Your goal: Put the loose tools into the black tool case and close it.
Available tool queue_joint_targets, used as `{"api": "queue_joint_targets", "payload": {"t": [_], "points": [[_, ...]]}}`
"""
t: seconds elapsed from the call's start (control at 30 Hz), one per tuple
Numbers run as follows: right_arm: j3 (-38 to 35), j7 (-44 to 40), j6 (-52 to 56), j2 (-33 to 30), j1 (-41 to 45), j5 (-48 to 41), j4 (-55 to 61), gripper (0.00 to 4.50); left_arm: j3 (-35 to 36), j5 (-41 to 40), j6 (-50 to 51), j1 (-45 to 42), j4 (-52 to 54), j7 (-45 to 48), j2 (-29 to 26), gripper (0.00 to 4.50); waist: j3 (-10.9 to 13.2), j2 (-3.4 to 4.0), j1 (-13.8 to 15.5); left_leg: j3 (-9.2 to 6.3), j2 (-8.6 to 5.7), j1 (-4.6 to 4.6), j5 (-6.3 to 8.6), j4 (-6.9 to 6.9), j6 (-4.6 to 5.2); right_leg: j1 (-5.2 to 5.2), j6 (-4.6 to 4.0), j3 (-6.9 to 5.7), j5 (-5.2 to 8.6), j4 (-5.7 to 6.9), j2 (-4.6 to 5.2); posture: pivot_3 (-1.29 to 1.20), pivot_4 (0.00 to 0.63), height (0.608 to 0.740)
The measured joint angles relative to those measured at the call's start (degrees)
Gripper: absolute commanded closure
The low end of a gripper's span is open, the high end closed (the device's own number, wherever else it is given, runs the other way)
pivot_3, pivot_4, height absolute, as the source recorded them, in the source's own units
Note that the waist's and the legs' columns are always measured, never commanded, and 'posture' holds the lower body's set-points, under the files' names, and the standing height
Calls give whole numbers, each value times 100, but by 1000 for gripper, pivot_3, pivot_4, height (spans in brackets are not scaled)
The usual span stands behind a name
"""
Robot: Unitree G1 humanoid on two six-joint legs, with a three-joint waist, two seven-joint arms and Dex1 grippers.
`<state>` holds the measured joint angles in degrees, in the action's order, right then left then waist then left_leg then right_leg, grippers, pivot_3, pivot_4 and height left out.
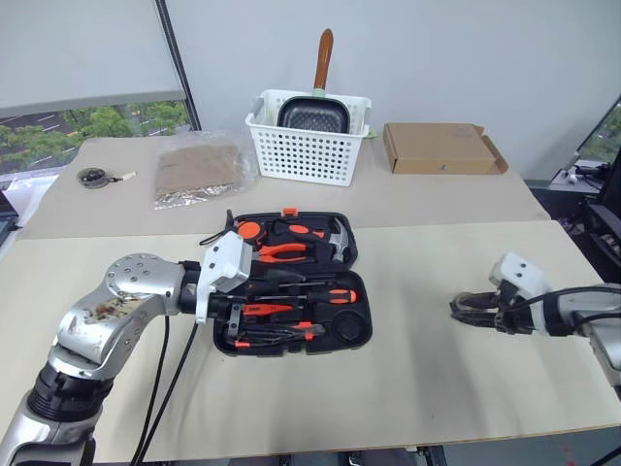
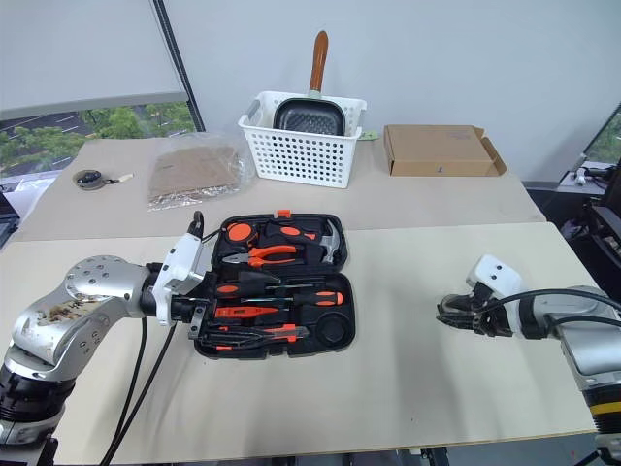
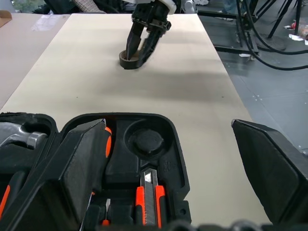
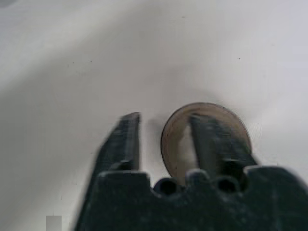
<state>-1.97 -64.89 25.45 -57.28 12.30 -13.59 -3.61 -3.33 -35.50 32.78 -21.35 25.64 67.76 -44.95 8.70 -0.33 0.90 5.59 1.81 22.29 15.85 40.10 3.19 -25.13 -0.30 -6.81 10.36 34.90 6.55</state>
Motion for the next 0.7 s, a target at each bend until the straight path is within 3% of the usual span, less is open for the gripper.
{"api": "queue_joint_targets", "payload": {"t": [0.07, 0.37, 0.53, 0.7], "points": [[33, -14, 0, 0, -3, 7, -27, 4443, 0, -25, 1, 12, 1, 0, -8, 0, 0, 0, -1, 0, 0, 0, 0, 0, 0, 0, 0, 0, 0, 2, 0, 0, 150, 700], [34, -16, 1, 0, 101, -16, 167, 4443, 5, -61, 6, 155, 8, -35, -79, 0, 0, 0, -15, 1, 2, -2, -1, 0, -1, -1, 0, 3, 0, 3, -2, 0, 150, 700], [163, -126, 334, 162, 639, -342, 1089, 4443, 283, -76, 38, 467, 69, -176, -237, 0, 5, -5, -41, -3, 11, -8, -6, -8, -12, -6, 0, 3, 0, 7, -10, 0, 150, 700], [747, -306, 813, 498, 1074, -708, 2040, 4443, 626, -220, 175, 897, 244, -330, -346, 0, 7, -9, 9, -12, 10, -1, -8, -11, -17, -8, -3, -7, 2, 4, -5, 0, 150, 700]]}}
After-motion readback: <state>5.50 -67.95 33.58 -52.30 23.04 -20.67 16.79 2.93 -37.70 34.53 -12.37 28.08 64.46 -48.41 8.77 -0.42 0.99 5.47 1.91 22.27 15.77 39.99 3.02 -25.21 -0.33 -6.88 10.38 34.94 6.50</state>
